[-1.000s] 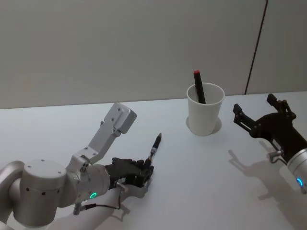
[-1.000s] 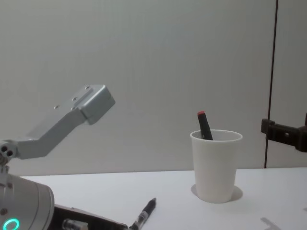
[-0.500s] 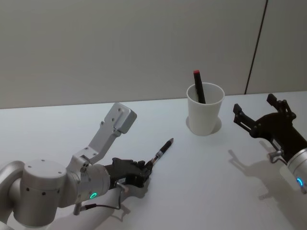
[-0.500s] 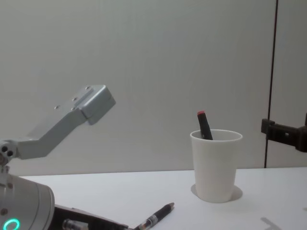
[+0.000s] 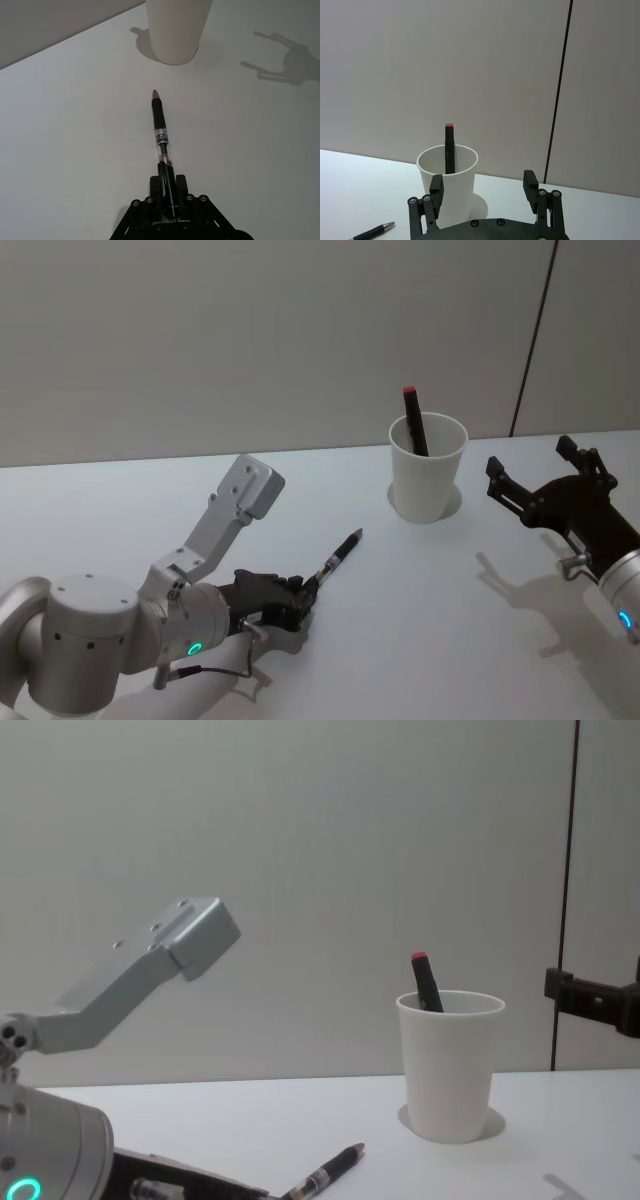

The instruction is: Place the pen into the pen holder.

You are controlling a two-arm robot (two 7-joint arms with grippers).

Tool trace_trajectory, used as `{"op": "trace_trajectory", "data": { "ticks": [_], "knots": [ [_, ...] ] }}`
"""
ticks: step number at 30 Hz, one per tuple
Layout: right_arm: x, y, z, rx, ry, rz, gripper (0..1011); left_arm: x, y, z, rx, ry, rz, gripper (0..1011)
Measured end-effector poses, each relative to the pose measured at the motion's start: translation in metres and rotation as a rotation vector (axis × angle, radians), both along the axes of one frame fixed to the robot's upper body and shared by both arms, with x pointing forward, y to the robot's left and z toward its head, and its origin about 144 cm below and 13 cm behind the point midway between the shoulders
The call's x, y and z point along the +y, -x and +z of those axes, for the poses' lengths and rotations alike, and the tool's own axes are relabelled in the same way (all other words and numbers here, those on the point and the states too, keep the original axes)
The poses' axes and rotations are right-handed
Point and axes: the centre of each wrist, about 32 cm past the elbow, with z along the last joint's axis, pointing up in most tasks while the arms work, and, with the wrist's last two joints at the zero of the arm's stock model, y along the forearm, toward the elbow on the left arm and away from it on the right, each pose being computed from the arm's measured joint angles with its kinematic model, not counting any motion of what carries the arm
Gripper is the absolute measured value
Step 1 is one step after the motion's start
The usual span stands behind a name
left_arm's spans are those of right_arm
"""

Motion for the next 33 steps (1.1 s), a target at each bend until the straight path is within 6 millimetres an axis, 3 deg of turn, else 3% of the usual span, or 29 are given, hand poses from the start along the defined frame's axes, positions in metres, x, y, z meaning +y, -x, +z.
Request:
{"op": "trace_trajectory", "data": {
  "ticks": [11,33],
  "knots": [
    [0.0,0.0,0.0,0.0,0.0,0.0,1001,0.003,0.003,-0.001,-0.027,0.02,0.025,181],
    [0.0,0.0,0.0,0.0,0.0,0.0,1001,0.031,0.022,0.016,-0.183,0.113,0.125,181]
  ]
}}
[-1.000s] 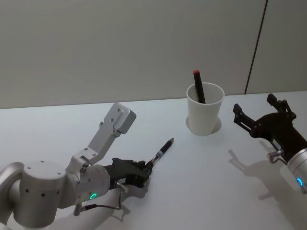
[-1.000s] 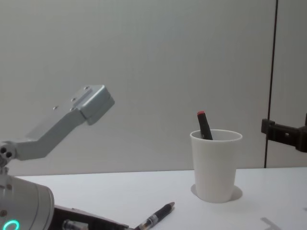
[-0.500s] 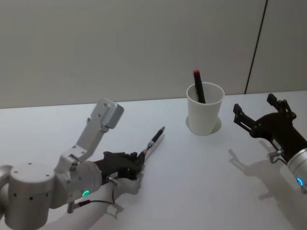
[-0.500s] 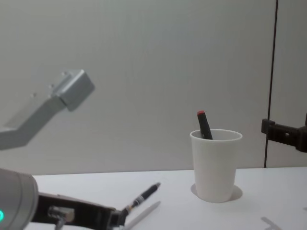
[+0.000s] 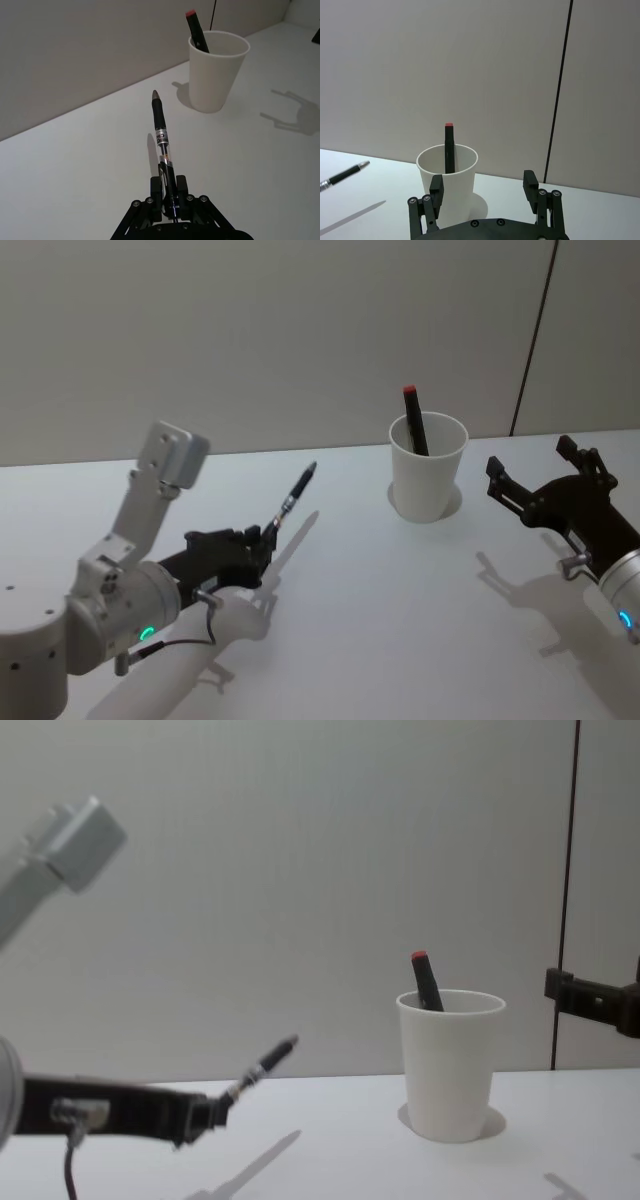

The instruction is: Place the pen into the pen holder.

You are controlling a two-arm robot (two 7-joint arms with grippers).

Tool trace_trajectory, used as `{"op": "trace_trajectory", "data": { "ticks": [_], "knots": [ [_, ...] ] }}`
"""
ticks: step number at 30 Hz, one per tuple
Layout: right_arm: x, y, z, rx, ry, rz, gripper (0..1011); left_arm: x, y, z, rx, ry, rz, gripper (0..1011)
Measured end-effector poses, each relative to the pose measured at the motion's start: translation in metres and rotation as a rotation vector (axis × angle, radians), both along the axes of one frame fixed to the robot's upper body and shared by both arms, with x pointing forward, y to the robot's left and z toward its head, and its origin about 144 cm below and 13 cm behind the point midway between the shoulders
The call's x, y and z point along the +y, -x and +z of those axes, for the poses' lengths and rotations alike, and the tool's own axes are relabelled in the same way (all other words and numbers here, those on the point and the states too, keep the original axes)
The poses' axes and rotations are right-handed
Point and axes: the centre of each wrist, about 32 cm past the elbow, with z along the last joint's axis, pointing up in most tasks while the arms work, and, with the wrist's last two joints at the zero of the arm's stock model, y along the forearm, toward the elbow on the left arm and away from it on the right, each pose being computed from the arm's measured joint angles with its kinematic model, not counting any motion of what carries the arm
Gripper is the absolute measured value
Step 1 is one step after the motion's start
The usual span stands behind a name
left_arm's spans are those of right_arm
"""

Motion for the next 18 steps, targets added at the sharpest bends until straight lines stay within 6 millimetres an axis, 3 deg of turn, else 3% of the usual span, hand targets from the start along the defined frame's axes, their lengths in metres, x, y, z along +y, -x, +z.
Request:
{"op": "trace_trajectory", "data": {
  "ticks": [18],
  "knots": [
    [0.0,0.0,0.0,0.0,0.0,0.0,1001,0.016,0.006,0.01,-0.216,0.196,-0.03,182]
  ]
}}
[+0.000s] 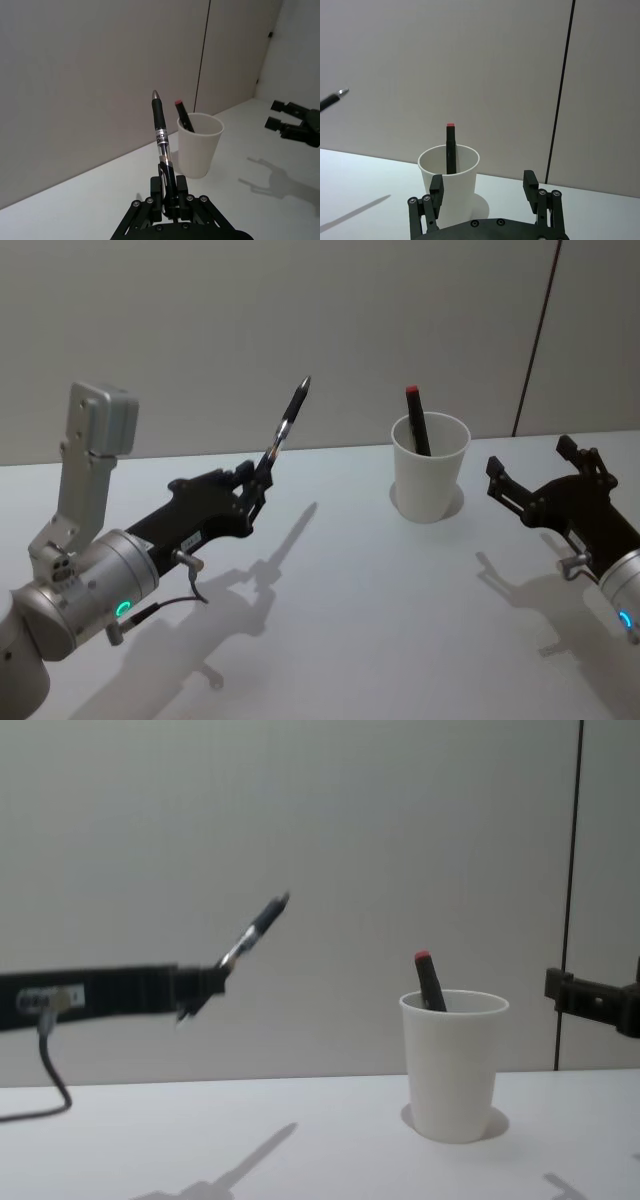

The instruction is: Place the pen into the pen holder.

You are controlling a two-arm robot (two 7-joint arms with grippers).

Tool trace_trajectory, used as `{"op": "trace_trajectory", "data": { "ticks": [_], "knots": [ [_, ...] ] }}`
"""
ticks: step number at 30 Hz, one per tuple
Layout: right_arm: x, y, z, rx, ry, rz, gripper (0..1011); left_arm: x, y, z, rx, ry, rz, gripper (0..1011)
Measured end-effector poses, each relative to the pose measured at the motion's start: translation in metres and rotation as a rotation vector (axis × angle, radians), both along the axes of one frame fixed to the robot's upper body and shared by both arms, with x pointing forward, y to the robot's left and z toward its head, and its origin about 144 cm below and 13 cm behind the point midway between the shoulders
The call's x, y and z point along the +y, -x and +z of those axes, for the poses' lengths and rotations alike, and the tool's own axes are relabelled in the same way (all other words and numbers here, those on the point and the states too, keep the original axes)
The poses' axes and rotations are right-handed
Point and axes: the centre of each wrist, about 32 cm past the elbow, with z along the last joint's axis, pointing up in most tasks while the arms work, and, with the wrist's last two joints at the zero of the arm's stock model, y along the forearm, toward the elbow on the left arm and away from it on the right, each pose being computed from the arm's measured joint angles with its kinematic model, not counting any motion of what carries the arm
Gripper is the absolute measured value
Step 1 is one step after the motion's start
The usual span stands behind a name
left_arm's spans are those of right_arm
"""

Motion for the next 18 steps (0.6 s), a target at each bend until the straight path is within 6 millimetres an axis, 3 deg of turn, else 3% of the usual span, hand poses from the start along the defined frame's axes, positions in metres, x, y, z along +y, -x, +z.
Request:
{"op": "trace_trajectory", "data": {
  "ticks": [18],
  "knots": [
    [0.0,0.0,0.0,0.0,0.0,0.0,1001,-0.012,-0.016,0.005,-0.143,0.133,-0.227,181]
  ]
}}
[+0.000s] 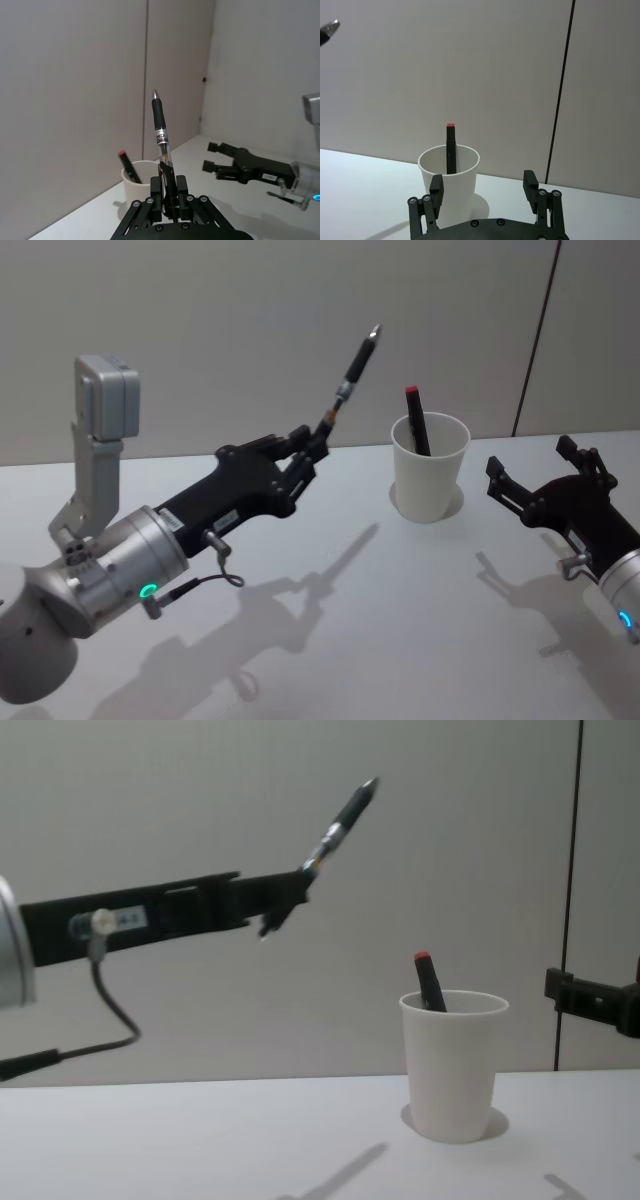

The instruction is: Place the pen into the pen holder.

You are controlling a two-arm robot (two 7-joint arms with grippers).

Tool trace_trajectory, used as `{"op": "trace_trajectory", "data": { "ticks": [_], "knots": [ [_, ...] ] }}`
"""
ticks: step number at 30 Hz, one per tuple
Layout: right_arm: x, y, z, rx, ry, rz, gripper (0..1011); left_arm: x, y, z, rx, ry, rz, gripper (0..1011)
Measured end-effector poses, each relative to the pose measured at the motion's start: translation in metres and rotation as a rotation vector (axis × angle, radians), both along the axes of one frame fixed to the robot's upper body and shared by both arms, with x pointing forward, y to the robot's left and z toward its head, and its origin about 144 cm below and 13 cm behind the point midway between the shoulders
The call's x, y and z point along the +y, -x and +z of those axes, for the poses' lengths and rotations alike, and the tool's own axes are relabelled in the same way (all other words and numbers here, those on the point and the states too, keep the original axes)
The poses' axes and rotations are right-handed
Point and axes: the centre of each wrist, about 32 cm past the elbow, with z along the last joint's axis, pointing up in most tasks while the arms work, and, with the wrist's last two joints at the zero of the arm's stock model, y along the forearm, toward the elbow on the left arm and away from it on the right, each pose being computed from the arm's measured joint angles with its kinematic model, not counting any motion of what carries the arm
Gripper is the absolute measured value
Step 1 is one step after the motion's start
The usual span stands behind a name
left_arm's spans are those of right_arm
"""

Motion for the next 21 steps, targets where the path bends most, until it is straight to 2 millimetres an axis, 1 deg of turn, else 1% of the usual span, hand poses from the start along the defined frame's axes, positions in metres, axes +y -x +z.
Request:
{"op": "trace_trajectory", "data": {
  "ticks": [12,21],
  "knots": [
    [0.0,0.0,0.0,0.0,0.0,0.0,1001,-0.017,-0.015,0.0,-0.045,0.039,-0.169,181],
    [0.0,0.0,0.0,0.0,0.0,0.0,1001,-0.036,-0.029,-0.002,-0.066,0.047,-0.294,182]
  ]
}}
